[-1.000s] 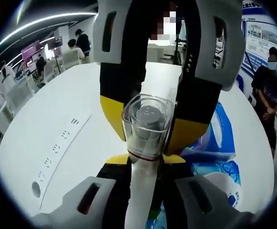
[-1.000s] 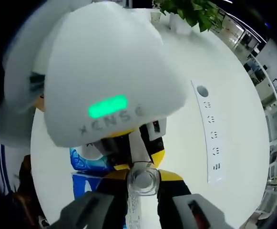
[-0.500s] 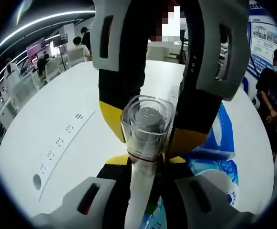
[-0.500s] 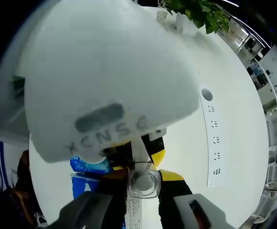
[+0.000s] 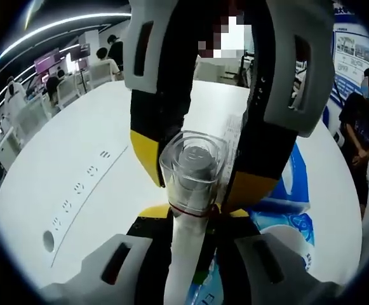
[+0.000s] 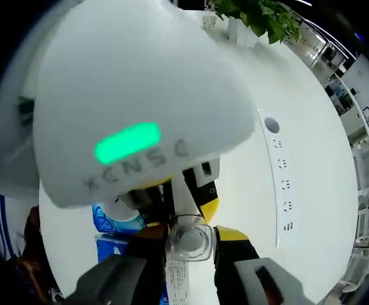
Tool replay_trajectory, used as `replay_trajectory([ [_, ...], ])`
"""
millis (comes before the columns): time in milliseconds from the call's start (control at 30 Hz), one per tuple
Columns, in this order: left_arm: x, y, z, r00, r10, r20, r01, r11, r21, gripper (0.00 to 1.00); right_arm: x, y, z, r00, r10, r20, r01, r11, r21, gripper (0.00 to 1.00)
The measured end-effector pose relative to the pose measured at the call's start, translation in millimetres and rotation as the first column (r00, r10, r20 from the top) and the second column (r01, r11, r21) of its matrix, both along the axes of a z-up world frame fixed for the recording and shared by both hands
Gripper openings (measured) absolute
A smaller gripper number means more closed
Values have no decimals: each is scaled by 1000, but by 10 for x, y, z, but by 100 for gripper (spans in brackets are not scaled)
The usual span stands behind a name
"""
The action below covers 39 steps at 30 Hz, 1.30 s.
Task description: Operate the shoe box by opening the lid, removing the specified soft item, and placing it in the target area until the item is outside and the box remains undamaged.
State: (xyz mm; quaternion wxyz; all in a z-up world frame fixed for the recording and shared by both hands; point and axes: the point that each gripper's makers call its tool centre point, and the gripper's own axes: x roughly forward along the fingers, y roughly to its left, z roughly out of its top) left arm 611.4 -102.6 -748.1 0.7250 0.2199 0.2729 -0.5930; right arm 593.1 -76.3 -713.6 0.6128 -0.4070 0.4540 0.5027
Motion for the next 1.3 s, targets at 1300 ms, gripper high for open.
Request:
replay_trajectory([
  [1300, 36, 540, 651, 997, 7, 78, -7, 1000, -4, 45, 208, -50, 464, 980, -189, 66, 180, 975, 128, 34],
])
